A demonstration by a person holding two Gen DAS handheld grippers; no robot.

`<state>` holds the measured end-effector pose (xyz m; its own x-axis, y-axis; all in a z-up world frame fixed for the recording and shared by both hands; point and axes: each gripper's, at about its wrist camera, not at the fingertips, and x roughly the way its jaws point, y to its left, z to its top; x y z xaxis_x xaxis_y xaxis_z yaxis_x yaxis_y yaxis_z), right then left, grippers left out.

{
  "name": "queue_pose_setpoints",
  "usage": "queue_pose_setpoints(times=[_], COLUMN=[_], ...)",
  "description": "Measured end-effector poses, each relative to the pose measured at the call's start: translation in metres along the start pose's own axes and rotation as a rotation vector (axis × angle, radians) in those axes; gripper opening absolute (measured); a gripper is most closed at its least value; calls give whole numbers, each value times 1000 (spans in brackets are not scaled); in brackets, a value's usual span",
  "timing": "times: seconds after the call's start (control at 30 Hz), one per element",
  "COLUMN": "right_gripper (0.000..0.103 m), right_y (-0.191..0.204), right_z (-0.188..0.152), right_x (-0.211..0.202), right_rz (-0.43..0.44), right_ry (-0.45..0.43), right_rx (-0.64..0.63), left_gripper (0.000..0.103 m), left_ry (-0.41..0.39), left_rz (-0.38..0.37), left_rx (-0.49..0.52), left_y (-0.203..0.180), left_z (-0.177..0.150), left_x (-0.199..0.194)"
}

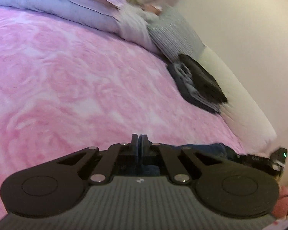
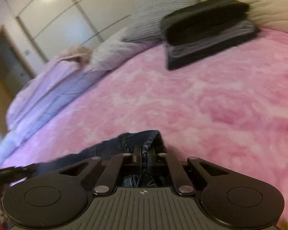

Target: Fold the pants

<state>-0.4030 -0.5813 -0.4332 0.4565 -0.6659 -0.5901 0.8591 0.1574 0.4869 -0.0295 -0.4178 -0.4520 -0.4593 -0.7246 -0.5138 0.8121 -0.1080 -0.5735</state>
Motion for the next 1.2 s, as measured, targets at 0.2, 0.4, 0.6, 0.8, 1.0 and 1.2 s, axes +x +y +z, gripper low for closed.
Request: queue_pose_setpoints(times=[0.2, 0.4, 0.6, 0.8, 1.0, 1.2], right_gripper=[18, 30, 33, 33, 33, 33], right_y=[18, 71, 129, 140, 165, 220], right_z=[0, -22, -112, -171, -169, -202], right_x=[9, -64, -110, -71, -77, -86], right_rz=[-168, -353, -219, -231, -296, -137], right_ry=[7, -136, -99, 4, 14, -9], right_rx=[-42, -245, -465, -596, -548, -620], left_gripper=[20, 22, 22, 21, 19, 20], left_ry=[1, -123, -129, -156, -134, -154], left_rz=[212, 344, 467, 603, 738, 761], left_rx=[115, 162, 286, 208, 133, 109], left_y=[-18, -26, -40, -21, 4, 6], left_z=[-11, -8, -72, -136, -159, -169], left_x=[14, -63, -167, -245, -279, -311])
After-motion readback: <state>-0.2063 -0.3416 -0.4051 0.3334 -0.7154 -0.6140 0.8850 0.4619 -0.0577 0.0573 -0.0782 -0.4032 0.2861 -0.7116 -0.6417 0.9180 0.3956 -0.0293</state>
